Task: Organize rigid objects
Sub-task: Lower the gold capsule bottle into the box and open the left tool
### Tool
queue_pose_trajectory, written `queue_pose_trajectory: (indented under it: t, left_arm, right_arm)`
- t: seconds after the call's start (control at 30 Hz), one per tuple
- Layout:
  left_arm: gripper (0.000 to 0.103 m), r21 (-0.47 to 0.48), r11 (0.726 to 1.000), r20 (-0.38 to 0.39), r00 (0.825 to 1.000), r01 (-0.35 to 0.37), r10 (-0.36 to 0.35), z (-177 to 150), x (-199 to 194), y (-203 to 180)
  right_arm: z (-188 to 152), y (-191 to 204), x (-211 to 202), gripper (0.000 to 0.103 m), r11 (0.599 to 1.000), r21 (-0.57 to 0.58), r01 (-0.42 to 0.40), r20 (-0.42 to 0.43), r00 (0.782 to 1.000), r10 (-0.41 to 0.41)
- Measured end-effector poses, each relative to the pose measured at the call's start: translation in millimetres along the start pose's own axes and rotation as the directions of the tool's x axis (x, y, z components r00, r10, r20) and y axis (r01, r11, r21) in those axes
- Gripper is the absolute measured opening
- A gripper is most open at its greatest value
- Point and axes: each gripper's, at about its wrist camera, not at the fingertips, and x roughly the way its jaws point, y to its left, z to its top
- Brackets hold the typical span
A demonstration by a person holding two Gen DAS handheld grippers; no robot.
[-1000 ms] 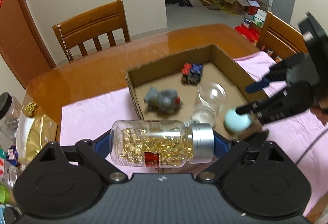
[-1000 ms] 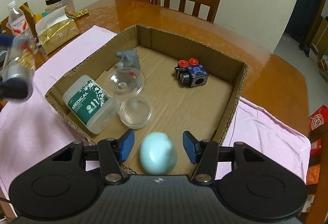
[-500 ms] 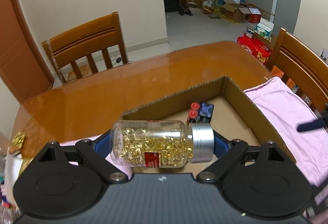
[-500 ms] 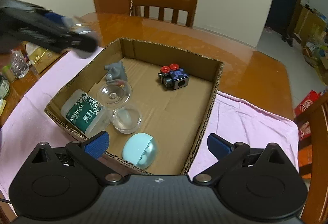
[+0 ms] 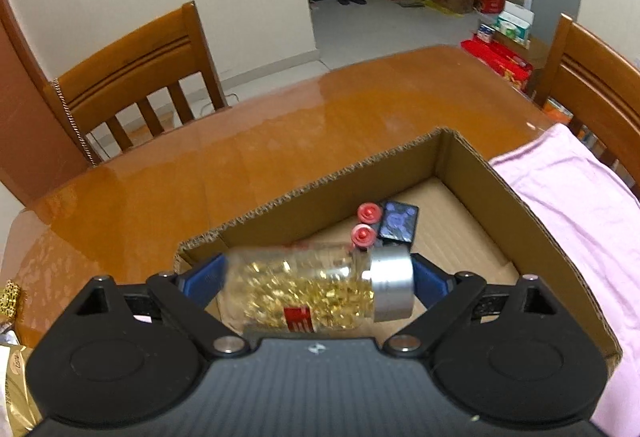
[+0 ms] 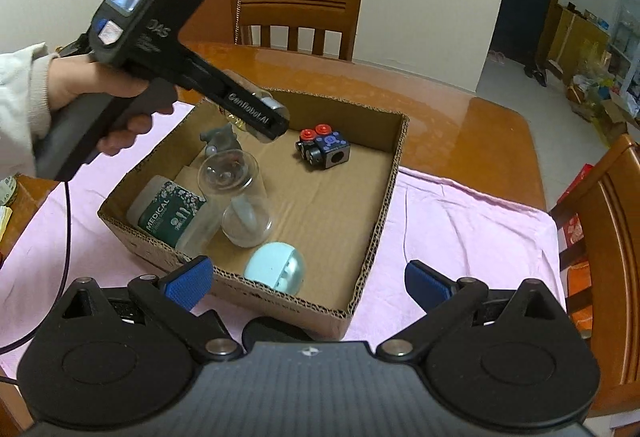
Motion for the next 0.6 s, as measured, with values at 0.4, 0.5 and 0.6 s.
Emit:
queue_pose_trajectory:
  t: [0.4,0.5,0.6]
  left_arm:
    - [0.099,-0.036,0.999,0.077,0.997,-0.025,0.027,-5.3,-43.3,15.0]
    - [0.1,-0.053,0.998,0.08,0.996,-0.036,0.04,-17.0,-57.9,18.3]
    - [0.1,-0.066,0.996,0.08,0.995,-0.057,0.062,-29.7,-73.4,18.6]
  right_arm:
    - [-9.4,6.0,-1.5,0.103,1.0,0.01,0.011,-0.002,1.0,-0.011]
    - [-17.6,9.9,-0.1,0.103,1.0,0.001,0.023,-0.011,1.0,-0.023]
    - [-28.8,12.4,2.9,0.103,1.0,0.0,0.031,-0.027,0.999,-0.031]
